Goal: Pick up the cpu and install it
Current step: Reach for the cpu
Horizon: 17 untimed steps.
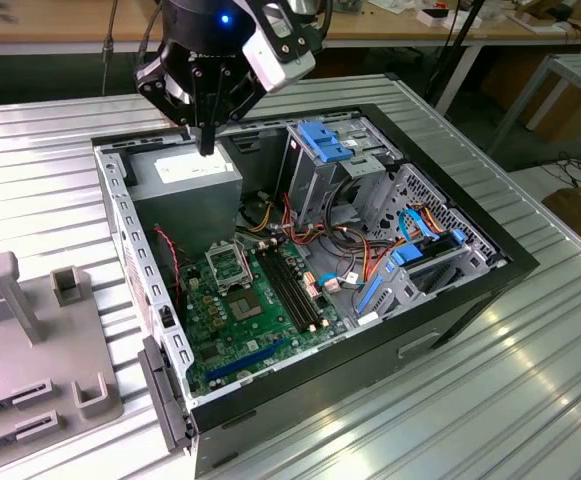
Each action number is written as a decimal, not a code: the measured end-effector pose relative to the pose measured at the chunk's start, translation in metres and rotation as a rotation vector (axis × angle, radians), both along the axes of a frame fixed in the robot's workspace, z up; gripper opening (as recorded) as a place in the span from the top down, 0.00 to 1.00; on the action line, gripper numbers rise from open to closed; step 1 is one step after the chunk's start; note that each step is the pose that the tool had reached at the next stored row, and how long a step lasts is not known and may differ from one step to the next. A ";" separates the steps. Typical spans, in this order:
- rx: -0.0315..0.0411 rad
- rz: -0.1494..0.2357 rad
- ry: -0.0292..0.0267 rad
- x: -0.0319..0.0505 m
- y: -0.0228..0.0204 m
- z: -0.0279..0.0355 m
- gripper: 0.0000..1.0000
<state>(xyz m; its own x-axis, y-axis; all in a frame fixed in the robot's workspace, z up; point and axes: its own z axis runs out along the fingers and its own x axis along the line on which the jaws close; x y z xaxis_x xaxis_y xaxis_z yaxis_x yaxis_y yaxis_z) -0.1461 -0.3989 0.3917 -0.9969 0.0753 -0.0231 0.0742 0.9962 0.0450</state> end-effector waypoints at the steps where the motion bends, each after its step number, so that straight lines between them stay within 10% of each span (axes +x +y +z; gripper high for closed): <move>1: 0.0000 0.000 0.0000 -0.0009 0.0000 -0.0001 0.87; 17: 0.0000 0.000 0.0001 -0.0139 0.0000 -0.0010 0.87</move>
<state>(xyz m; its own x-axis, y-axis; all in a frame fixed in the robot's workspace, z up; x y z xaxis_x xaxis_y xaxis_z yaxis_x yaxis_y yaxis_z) -0.1600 -0.3989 0.3907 -0.9969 0.0753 -0.0229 0.0742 0.9962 0.0450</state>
